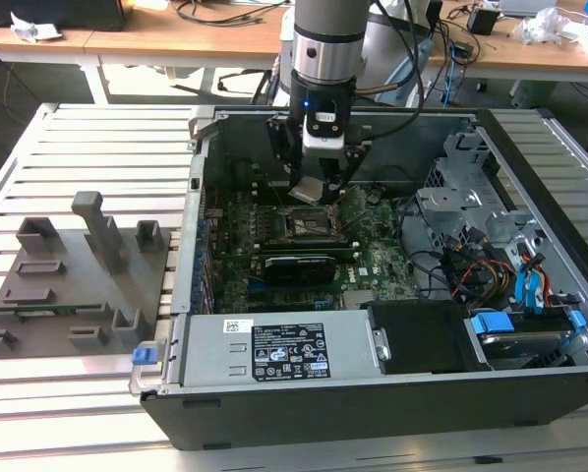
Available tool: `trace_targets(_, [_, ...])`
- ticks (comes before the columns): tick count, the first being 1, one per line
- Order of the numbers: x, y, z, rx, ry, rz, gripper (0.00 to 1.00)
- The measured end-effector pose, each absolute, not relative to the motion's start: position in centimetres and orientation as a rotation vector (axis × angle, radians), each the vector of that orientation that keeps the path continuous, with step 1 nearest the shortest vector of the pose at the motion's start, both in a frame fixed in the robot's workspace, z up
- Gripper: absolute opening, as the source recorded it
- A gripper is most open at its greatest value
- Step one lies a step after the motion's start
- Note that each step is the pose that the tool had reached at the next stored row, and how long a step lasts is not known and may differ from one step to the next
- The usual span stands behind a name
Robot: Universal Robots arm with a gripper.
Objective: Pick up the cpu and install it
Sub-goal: 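Place the cpu into insertion slot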
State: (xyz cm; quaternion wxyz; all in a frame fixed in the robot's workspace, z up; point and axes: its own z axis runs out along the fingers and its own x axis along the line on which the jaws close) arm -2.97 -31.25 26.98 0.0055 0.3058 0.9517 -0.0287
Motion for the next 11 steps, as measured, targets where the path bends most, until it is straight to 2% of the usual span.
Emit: trace_targets(11, [-2.96, -31.25, 26.98, 1.150, 2.914, -0.092, 0.55])
